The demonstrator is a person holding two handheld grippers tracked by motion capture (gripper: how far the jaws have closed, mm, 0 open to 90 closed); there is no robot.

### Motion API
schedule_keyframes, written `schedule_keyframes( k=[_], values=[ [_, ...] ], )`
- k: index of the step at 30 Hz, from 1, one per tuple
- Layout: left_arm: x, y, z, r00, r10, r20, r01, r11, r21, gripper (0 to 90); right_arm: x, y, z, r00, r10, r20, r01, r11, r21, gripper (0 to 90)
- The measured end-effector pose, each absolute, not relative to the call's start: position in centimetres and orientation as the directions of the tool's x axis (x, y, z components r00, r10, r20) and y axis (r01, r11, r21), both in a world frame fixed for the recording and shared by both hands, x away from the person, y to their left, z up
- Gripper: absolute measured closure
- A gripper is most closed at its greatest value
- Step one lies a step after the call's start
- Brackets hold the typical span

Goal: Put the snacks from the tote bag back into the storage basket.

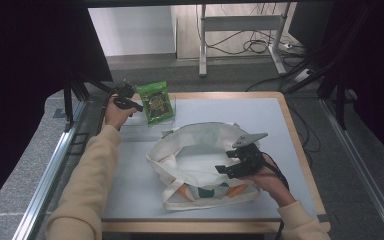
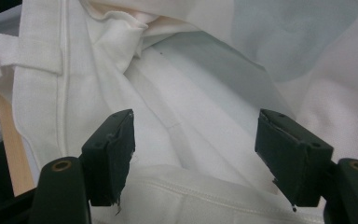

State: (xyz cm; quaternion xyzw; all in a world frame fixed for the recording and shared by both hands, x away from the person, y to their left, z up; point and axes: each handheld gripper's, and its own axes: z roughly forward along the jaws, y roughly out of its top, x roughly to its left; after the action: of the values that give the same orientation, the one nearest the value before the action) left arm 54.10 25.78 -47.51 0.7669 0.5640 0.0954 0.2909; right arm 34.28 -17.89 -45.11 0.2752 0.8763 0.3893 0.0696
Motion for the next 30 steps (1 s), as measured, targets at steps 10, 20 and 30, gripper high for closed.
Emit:
schedule_keyframes(
  k=[10,20,30],
  values=[
    [55.3,24.9,-47.8,0.329,0.930,-0.165,0.823,-0.196,0.533,88.1,34.4,-18.0,-45.2,-0.837,0.540,0.093,0.432,0.546,0.718,28.7],
    [56.4,23.8,-47.7,0.300,0.946,-0.122,0.832,-0.197,0.519,86.6,34.4,-18.1,-45.3,-0.835,0.541,0.096,0.435,0.544,0.718,28.7],
    [57.3,23.0,-47.6,0.308,0.945,-0.105,0.828,-0.212,0.519,88.1,34.5,-18.2,-45.3,-0.833,0.545,0.096,0.438,0.543,0.717,28.7]
  ],
)
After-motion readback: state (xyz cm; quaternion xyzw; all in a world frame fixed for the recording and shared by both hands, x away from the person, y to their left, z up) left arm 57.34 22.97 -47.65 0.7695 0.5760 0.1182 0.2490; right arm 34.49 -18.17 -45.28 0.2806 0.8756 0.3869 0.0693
